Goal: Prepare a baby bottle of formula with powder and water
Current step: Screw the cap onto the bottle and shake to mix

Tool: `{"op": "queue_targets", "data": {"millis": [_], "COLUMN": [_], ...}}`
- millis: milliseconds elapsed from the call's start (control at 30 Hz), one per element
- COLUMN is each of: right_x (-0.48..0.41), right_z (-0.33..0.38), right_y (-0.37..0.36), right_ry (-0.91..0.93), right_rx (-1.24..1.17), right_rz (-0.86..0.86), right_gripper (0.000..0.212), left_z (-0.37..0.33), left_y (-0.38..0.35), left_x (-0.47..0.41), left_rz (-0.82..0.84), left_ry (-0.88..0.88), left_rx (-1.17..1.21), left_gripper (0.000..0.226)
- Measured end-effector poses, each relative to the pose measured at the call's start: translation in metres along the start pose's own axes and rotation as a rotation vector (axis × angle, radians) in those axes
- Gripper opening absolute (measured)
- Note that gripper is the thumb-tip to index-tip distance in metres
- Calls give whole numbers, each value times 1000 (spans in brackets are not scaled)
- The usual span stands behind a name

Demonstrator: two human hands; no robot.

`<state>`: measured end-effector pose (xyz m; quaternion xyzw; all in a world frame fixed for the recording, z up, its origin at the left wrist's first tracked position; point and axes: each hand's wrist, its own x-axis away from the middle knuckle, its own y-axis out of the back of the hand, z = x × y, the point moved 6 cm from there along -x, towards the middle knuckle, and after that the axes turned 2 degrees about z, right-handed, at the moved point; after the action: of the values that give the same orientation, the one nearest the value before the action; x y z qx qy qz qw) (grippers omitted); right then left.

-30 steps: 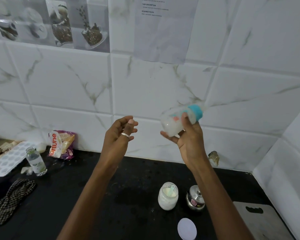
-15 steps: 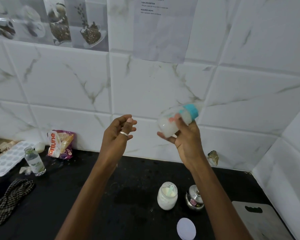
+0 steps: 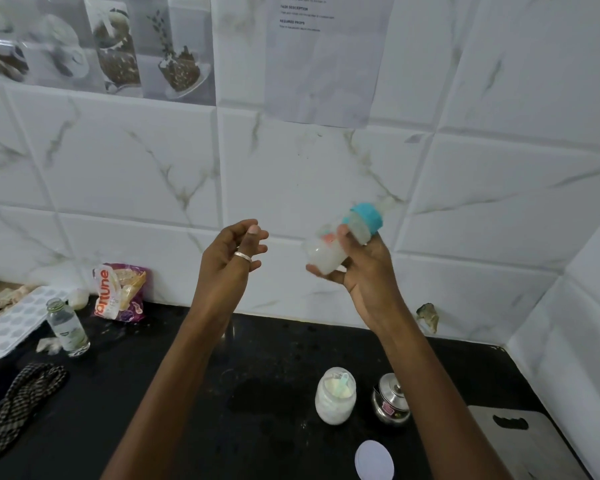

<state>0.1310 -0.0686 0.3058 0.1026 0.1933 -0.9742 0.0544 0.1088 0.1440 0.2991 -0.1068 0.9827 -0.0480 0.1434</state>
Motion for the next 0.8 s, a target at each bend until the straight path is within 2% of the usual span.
{"op": "queue_targets", "data": {"millis": [67,200,333,467,567,700,800], "right_x": [-2,-2,-5,-7,-11,-10,-10], "right_z": [1,-11,-13,-16,-17,-20,-16], "right_y": [2,-7,-1,-14,-10,-18,-4], "right_ry": [24,-51,-12,-22,-4,-45,-8], "right_rx": [-114,146,-65,114,-38,122,-78], "right_rz": [-45,64,-62,25,-73,61,-56], "right_gripper": [61,60,61,66,58,63,60], "left_z": [0,1,3,3,5,6,6], "left_y": [-1,-4,-5,-8,-9,-7,-2], "left_x": [-2,-8,-10,-13,-15,-18,-19], "left_rz": [-3,2,0,5,6,-3,-17], "left_ry": [-2,8,18,23,36,45,55], "left_rx": [-2,-14,-12,-11,-6,-5,12], "left_gripper": [29,24,25,24,21,22,20]}}
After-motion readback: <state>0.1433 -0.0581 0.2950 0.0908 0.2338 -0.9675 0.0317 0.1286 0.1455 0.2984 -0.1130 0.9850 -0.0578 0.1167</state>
